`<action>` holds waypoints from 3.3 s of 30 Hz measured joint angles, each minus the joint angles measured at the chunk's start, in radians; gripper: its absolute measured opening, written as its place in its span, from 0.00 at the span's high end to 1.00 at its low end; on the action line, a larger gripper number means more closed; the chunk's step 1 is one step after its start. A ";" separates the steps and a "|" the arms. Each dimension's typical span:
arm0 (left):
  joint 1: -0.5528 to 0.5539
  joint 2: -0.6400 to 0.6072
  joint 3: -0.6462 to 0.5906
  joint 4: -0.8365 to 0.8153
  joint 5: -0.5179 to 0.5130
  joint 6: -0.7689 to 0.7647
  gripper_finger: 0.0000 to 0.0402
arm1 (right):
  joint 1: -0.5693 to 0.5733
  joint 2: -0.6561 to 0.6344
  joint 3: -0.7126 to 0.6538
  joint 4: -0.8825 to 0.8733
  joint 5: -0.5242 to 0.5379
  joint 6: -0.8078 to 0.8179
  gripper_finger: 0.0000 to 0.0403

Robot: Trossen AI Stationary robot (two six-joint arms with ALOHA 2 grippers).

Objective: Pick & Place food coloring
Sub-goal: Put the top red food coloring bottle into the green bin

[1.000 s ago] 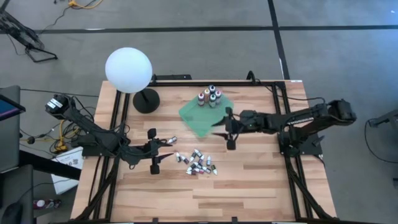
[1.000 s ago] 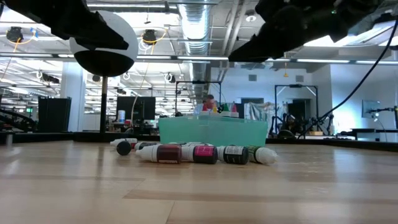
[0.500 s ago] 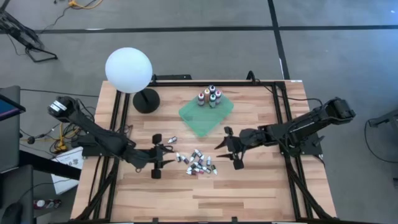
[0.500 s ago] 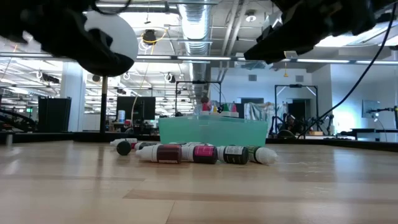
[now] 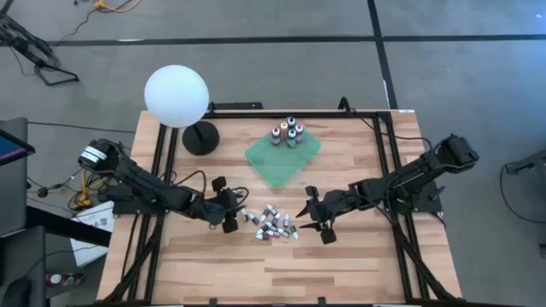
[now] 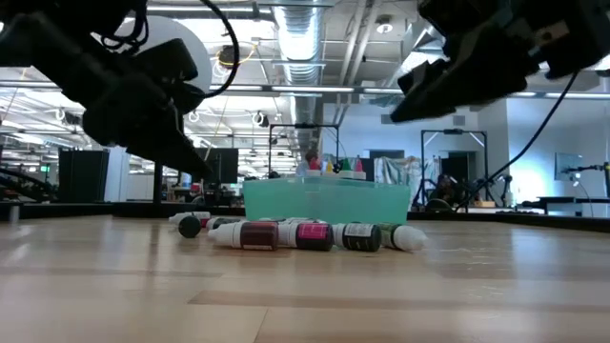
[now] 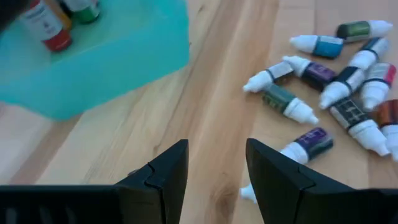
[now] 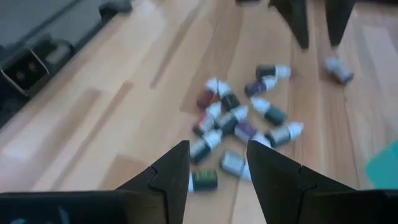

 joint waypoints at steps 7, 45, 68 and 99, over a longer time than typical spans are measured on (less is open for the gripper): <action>0.031 0.000 0.000 -0.158 -0.071 -0.130 0.61 | -0.001 0.004 0.001 0.007 -0.003 -0.001 0.62; 0.137 0.067 -0.155 0.137 0.012 -0.070 0.61 | -0.001 0.005 0.001 0.014 -0.003 -0.002 0.62; 0.148 0.145 -0.152 0.199 0.078 -0.027 0.75 | -0.001 0.005 0.001 0.013 -0.004 0.008 0.62; 0.147 0.153 0.275 -0.632 0.355 0.044 0.82 | -0.001 0.005 0.001 -0.010 -0.004 0.007 0.62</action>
